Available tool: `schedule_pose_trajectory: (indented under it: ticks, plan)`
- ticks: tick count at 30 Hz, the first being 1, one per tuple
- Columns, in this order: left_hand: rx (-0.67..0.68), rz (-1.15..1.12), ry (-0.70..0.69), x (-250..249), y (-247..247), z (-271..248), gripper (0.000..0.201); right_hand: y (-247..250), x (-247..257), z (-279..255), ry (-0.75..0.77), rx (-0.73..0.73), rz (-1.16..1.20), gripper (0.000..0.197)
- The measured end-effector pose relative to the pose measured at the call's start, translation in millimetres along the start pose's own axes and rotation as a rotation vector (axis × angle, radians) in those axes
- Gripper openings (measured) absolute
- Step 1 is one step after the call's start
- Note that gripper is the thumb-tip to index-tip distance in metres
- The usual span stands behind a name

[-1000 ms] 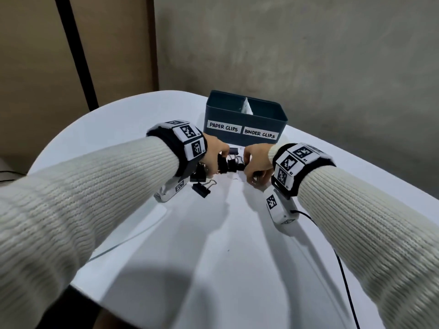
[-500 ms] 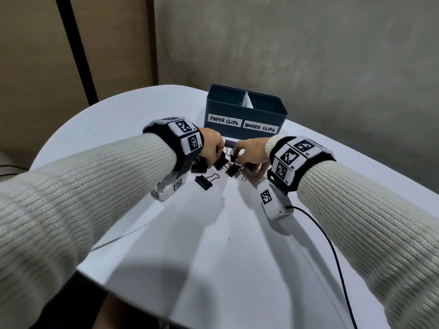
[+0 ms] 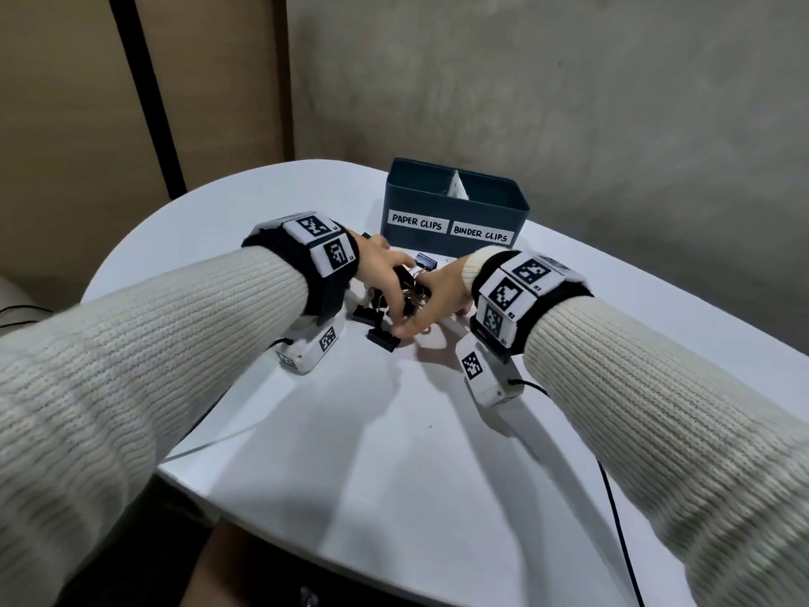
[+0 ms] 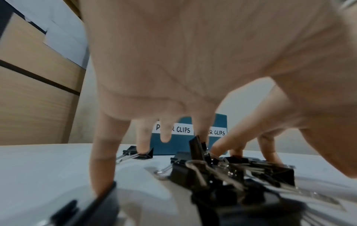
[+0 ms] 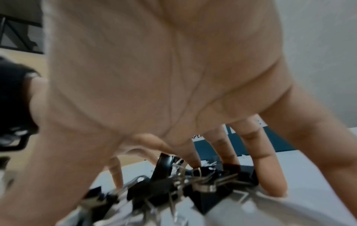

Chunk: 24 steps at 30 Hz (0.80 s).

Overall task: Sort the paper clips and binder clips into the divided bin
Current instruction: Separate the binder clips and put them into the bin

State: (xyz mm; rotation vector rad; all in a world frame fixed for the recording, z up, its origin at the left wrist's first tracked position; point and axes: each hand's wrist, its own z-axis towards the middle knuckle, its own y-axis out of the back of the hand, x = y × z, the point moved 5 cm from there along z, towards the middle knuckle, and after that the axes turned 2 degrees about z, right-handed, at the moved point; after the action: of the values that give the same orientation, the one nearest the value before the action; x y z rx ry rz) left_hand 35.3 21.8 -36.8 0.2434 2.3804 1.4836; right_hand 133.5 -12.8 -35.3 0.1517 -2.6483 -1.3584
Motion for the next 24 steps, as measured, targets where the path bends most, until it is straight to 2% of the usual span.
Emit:
schedule_pose_trajectory:
  ticks: [2,4,5,8,13,16,18,22,24]
  plan:
    - [0.194,-0.035,-0.054,-2,-12,-4,0.113,-8,3,3,-0.016,-0.095,0.029,0.076]
    - [0.288,-0.01,-0.071,-2,-20,-10,0.122,-16,5,2,-0.028,-0.198,0.064,0.089]
    - [0.269,0.051,-0.058,-1,-21,-14,0.12,-18,5,0,-0.023,-0.236,0.055,0.088]
    - [0.083,0.227,-0.026,2,-17,-20,0.108,-14,4,-10,-0.027,-0.272,-0.053,0.073]
    - [-0.026,0.099,-0.064,-2,-18,-27,0.066,-15,10,-12,-0.007,-0.322,0.034,0.057]
    - [-0.11,0.076,-0.044,0,-17,-24,0.053,-15,6,-7,0.012,-0.316,0.108,0.06]
    - [-0.135,0.049,-0.013,4,-15,-17,0.056,-13,1,-1,0.012,-0.317,0.171,0.058]
    - [-0.011,-0.006,0.008,9,-7,-5,0.096,1,-6,10,-0.007,-0.259,0.214,0.044]
    - [0.054,-0.01,-0.008,7,-3,-1,0.085,7,-3,15,-0.02,-0.2,0.185,0.043]
